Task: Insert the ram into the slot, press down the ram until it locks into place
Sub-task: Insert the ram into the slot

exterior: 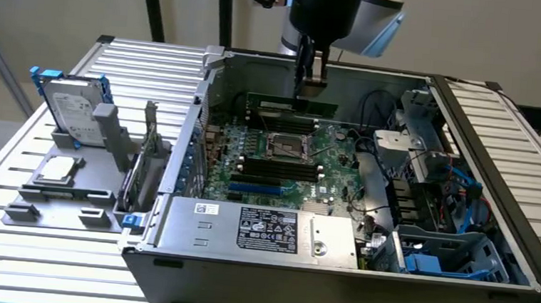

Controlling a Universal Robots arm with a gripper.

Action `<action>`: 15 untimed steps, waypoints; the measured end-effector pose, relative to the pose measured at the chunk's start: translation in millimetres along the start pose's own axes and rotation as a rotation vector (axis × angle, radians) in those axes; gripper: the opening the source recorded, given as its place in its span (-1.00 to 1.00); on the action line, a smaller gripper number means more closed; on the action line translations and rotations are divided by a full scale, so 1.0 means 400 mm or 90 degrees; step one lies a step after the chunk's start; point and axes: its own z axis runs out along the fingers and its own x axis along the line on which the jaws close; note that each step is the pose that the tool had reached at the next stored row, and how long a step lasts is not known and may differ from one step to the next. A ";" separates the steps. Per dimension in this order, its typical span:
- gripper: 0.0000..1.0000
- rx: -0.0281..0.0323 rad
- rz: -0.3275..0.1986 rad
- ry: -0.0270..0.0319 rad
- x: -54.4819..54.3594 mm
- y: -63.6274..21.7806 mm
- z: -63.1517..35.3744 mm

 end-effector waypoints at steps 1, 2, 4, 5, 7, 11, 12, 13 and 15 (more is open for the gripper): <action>-0.73 0.0000 0.000 0.0000 0.000 0.001 0.005; -0.73 0.0000 0.000 -0.0001 0.000 0.003 0.009; -0.73 0.0000 0.000 0.0000 0.000 0.004 0.018; -0.73 0.0000 0.000 0.0000 0.000 0.005 0.023; -0.73 0.0000 0.000 0.0000 0.000 0.005 0.032; -0.73 0.0000 0.000 0.0000 0.001 0.005 0.050; -0.73 0.0000 0.000 0.0000 0.001 0.005 0.055; -0.73 0.0000 0.000 0.0000 0.001 0.005 0.059; -0.73 0.0000 0.000 0.0000 0.002 0.004 0.068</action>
